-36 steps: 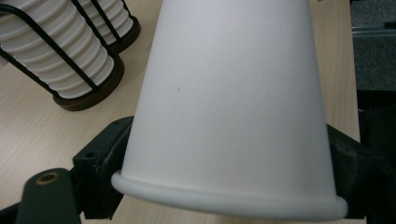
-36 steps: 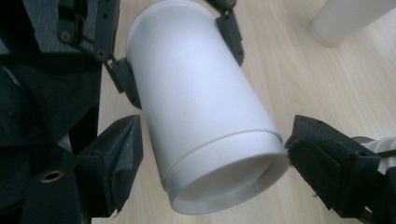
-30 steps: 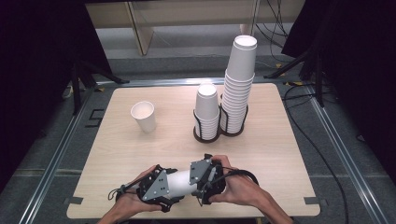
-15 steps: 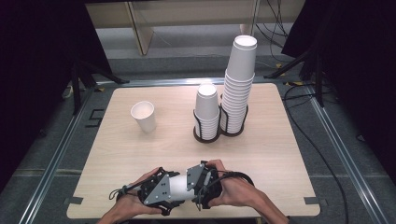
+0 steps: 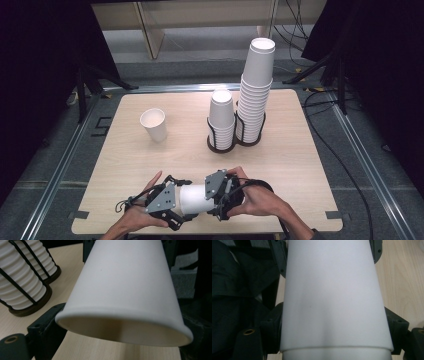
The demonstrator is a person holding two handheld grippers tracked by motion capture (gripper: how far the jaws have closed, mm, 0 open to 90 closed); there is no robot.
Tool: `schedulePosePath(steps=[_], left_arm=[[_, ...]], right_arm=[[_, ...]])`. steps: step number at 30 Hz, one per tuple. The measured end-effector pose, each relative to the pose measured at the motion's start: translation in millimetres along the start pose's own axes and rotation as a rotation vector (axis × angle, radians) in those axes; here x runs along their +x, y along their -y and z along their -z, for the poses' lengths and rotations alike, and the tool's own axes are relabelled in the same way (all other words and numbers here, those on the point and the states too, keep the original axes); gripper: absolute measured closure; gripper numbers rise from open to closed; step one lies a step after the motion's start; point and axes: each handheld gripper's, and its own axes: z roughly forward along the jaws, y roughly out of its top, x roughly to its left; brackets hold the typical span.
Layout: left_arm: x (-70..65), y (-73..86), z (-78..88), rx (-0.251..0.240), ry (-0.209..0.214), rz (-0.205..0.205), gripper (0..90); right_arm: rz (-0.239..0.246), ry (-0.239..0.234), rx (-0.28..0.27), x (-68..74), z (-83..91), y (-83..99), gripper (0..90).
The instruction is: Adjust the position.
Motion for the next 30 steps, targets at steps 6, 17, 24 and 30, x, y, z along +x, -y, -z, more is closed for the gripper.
schedulePosePath(steps=[6,17,24,30], left_arm=[[8.0,0.5,9.2,-0.139,0.014,0.096,7.7],[14.5,-0.7,17.2,-0.310,-0.007,0.245,13.0],[11.1,-3.2,14.8,-0.359,0.009,0.282,12.2],[10.1,-6.6,16.0,-0.412,0.011,0.310,4.1]], right_arm=[[-0.032,-0.020,-0.120,-8.9,17.8,7.7,24.3],[-0.097,0.018,-0.347,-17.4,37.2,11.0,24.0],[-0.105,-0.015,-0.400,-16.9,33.4,9.8,24.0],[-0.101,-0.035,-0.444,-17.3,30.7,9.6,24.0]])
